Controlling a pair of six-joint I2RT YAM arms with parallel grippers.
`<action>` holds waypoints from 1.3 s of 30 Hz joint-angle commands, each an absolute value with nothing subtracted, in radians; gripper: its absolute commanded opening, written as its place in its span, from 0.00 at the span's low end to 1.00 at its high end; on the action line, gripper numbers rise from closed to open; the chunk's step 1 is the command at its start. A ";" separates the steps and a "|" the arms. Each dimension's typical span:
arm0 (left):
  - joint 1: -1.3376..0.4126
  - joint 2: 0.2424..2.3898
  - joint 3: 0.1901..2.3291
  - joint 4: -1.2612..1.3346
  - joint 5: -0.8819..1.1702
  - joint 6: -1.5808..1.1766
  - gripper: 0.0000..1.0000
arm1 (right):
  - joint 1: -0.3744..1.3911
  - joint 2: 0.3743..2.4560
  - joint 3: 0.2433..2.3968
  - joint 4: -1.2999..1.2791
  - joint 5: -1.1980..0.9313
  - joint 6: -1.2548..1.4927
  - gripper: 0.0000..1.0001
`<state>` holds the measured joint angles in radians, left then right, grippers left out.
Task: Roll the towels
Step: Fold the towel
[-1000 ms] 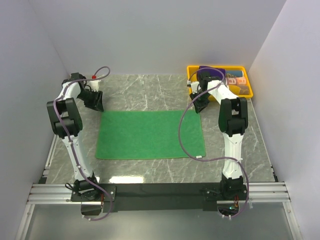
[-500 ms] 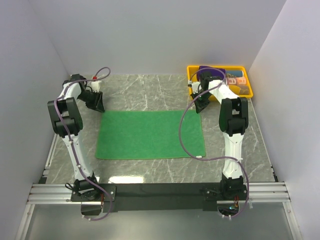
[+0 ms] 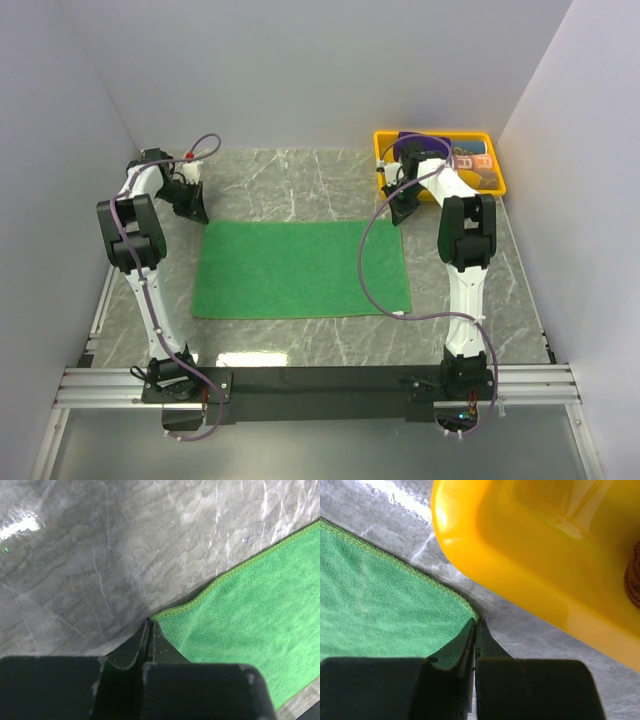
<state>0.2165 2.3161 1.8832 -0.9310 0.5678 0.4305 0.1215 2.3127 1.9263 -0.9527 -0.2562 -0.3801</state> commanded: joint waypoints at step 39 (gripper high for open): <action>0.388 1.518 1.103 -1.080 0.603 0.982 0.01 | 0.087 1.675 1.202 -0.921 -0.373 -0.698 0.00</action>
<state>0.3847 1.6089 1.1995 -1.0431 0.6422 0.8528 0.0917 1.7252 1.2888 -0.9565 -0.3897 -0.6304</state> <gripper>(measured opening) 0.012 0.009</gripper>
